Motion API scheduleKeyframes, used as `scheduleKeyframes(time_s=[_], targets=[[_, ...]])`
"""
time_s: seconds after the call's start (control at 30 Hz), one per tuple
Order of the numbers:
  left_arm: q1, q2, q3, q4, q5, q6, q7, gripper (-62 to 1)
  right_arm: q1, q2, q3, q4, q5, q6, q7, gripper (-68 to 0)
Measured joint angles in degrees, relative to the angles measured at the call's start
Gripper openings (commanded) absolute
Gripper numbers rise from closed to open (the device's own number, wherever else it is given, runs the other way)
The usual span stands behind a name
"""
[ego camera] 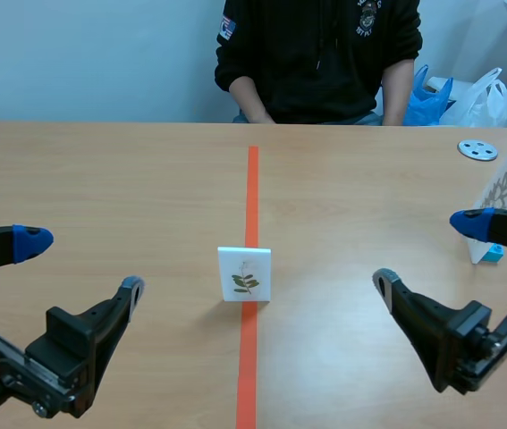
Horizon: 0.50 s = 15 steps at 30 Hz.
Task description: Sort the leaf by its shape. The table is split by an orange tape line. A compound leaf with several leaflets goes to the left side, a simple leaf with one blade goes to the right side. Return to the home posture when a red brick is placed on the table.
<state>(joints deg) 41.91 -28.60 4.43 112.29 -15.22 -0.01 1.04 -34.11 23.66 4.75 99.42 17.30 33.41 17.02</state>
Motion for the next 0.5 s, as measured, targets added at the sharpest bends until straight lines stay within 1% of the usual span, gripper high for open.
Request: scheduleKeyframes(time_s=[0.1, 0.33, 0.5], targets=[[0.00, 0.00, 0.00, 0.00, 0.00, -0.02, 0.00, -0.6, 1.60, 0.00, -1.99, -2.82, -0.02, -1.07, -0.02, 0.4], [-0.02, 0.00, 0.00, 0.00, 0.02, 0.00, -0.02, -0.7, 6.69, 0.00, -7.91, -8.90, -3.23, -1.38, 0.87, 0.4], [0.00, 0.00, 0.00, 0.00, 0.00, 0.00, -0.02, -0.7, 9.94, 0.00, -11.80, -12.39, -6.51, -4.90, 1.57, 0.4]])
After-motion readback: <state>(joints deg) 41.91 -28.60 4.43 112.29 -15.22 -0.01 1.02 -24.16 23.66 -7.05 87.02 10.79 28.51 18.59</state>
